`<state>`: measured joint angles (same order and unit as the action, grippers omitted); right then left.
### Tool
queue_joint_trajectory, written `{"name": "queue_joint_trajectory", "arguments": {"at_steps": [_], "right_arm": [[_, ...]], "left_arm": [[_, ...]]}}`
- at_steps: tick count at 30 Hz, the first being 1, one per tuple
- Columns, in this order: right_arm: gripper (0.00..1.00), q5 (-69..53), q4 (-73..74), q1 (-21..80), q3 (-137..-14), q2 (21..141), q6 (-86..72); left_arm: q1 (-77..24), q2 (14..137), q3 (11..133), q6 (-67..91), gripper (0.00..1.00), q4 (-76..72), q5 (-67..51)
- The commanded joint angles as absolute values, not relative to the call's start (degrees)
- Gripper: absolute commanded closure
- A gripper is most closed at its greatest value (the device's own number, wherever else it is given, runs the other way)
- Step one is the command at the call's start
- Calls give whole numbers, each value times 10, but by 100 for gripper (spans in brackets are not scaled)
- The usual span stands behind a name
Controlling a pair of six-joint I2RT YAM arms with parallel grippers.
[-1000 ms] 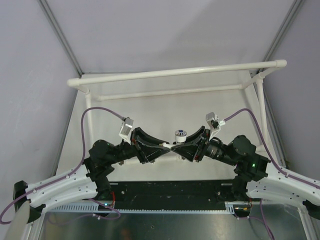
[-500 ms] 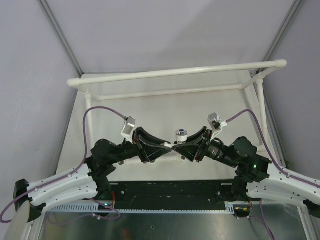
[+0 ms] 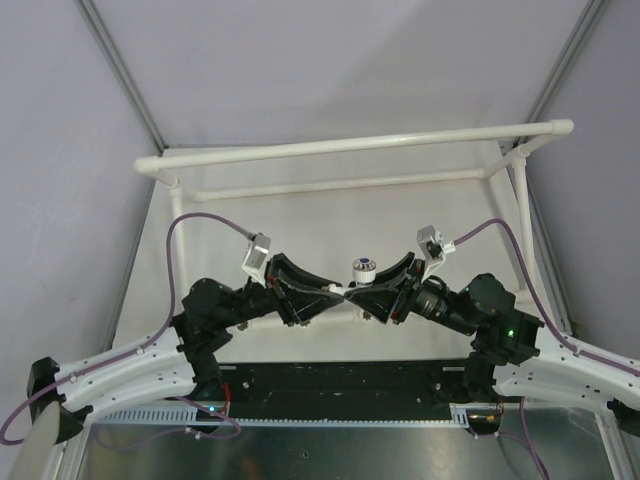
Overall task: Install the water faucets
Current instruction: Adjust the water faucet.
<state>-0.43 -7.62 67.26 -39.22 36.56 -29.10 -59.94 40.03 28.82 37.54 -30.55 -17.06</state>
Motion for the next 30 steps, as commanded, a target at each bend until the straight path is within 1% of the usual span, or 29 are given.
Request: {"name": "queue_joint_trajectory", "arguments": {"at_steps": [1, 5, 8, 30], "right_arm": [[59, 24, -105, 669, -396, 355, -284], [50, 20, -106, 669, -395, 351, -288], [47, 19, -108, 670, -396, 352, -291], [47, 22, -161, 686, -395, 385, -308]], "left_arm": [[-607, 381, 282, 375, 100, -330, -164], [-607, 374, 277, 375, 100, -331, -152], [-607, 369, 276, 375, 100, -333, -144], [-607, 355, 261, 377, 100, -352, -106]]}}
